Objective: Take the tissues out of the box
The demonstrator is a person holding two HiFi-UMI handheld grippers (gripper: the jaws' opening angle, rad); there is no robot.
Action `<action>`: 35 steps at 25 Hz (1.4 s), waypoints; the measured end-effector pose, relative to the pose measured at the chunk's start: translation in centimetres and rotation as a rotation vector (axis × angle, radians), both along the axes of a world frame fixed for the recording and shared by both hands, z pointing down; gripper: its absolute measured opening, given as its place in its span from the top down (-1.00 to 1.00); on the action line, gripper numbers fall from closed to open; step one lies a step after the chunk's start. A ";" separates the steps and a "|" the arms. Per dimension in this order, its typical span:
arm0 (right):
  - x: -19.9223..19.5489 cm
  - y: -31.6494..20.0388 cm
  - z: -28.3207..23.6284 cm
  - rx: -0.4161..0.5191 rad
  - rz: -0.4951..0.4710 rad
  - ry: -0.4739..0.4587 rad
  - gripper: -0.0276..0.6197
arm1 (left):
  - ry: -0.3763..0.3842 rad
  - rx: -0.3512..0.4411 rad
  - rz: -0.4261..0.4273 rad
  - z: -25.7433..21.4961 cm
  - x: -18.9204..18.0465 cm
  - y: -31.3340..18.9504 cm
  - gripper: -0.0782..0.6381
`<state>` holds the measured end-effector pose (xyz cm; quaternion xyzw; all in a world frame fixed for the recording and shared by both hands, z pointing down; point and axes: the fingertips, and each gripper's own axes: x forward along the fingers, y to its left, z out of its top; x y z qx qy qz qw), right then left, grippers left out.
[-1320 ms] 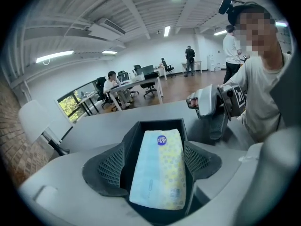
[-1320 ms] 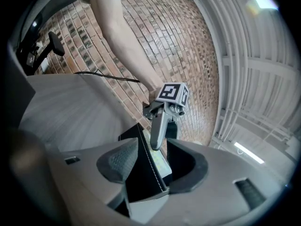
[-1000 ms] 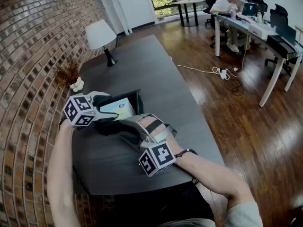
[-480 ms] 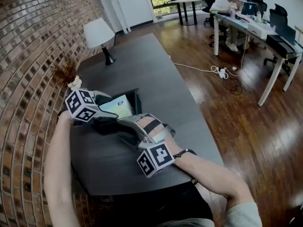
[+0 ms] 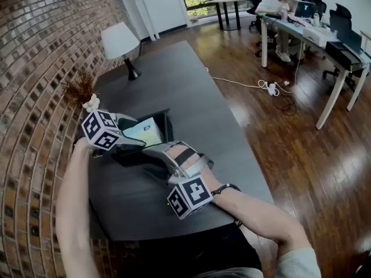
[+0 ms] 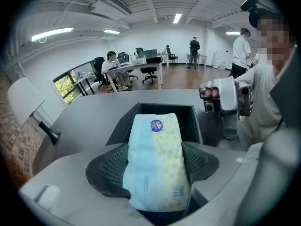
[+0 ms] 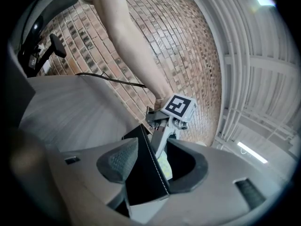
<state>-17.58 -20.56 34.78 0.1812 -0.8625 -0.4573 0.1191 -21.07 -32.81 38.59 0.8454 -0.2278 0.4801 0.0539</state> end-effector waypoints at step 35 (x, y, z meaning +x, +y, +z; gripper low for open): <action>2.2 2.1 -4.1 -0.301 -0.255 -0.272 0.30 | 2.274 0.681 -0.127 -13.0 -5.5 23.5 -0.12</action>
